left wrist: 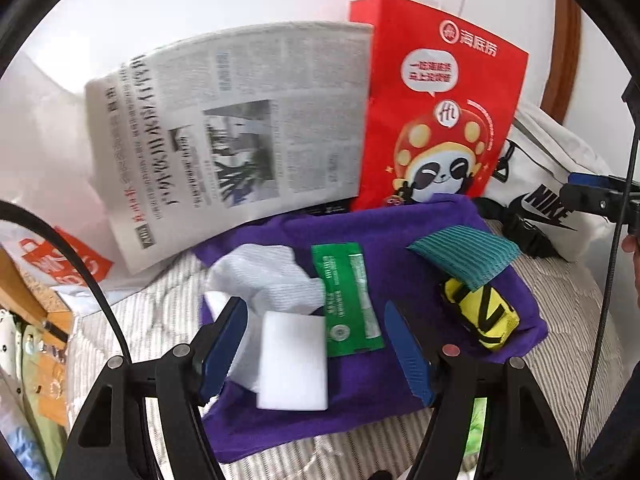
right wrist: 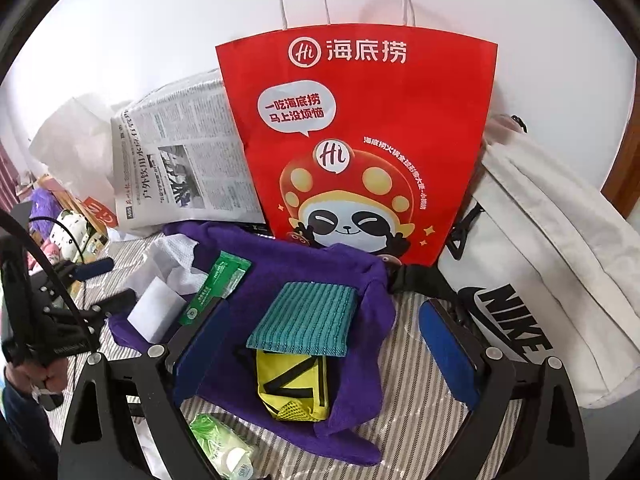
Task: Organize soft objects
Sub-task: 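Grasp the black watch strap on the bed with the left tool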
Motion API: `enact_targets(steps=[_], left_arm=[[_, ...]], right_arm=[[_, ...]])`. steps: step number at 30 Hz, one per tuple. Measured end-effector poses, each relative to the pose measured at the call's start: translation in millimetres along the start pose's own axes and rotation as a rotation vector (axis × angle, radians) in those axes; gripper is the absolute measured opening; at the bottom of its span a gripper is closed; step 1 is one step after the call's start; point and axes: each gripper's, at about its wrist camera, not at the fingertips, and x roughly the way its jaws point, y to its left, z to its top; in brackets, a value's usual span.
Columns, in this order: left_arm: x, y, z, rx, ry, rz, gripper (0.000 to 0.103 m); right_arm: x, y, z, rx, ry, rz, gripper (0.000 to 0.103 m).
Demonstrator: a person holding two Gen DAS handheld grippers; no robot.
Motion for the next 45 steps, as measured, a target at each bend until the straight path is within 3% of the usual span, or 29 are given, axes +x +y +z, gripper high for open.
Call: enact_targets(steps=[6,14,17,24,27,31,33,37,41,45], left_arm=[[-21,2,-26,0.060,0.011,0.013,0.069],[-18,1,-109,0.182,0.126,-0.012,0.069],[-15,1,-133,0.229,0.153,-0.037,0.057],[-16,-11,-162,0.378,0.160,-0.132,0.056],[-9,-16,-169,0.425,0.180,-0.149,0.056],[-1,-14,-164,0.359,0.167,-0.192,0.056],[4,-3,-160,0.278,0.177,-0.202,0.056],[0,19,-163,0.168,0.170,-0.118,0.056],[-12,27,-178,0.137,0.169,-0.118,0.055],[-19,20,-185,0.173,0.151,-0.149,0.034]], right_arm=[[-3,7,0,-0.009,-0.005,-0.002,0.094],[-14,42,-13,-0.054,-0.026,0.015,0.094],[-22,53,-27,-0.048,-0.039,0.032,0.094],[-41,68,-72,-0.043,-0.045,0.066,0.094],[-44,69,-96,-0.031,-0.020,0.042,0.094],[-41,62,-122,0.035,0.026,0.026,0.094],[-39,57,-128,0.081,0.041,0.032,0.094],[-40,54,-138,0.121,0.057,0.033,0.094],[-44,59,-145,0.102,0.059,0.030,0.094],[-40,64,-146,0.090,0.065,0.051,0.094]])
